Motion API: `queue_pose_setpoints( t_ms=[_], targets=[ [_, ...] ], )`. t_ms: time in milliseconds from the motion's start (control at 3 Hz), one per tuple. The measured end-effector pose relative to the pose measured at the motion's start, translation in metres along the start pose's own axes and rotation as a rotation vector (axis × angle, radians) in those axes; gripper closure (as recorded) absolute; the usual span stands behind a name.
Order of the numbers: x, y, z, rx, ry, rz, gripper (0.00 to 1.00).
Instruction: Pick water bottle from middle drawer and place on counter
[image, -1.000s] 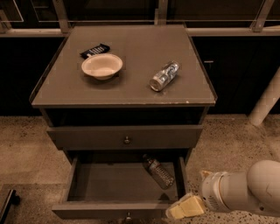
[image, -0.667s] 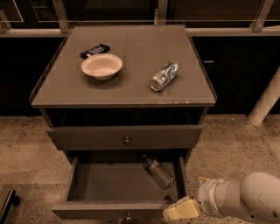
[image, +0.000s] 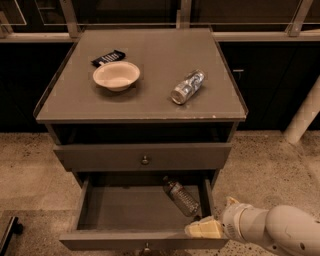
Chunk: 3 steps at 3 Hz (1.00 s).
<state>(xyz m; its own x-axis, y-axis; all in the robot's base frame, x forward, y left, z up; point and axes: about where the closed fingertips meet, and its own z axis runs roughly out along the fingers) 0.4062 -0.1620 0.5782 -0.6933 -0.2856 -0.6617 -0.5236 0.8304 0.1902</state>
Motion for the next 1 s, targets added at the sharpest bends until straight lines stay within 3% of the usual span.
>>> queue_pose_setpoints(
  t_ms=[333, 667, 1000],
  targets=[
    [-0.001, 0.002, -0.002, -0.003, 0.003, -0.004, 0.00],
    [-0.003, -0.002, 0.025, -0.019, 0.005, -0.010, 0.00],
    [-0.025, 0.005, 0.082, -0.070, -0.042, -0.032, 0.00]
  ],
)
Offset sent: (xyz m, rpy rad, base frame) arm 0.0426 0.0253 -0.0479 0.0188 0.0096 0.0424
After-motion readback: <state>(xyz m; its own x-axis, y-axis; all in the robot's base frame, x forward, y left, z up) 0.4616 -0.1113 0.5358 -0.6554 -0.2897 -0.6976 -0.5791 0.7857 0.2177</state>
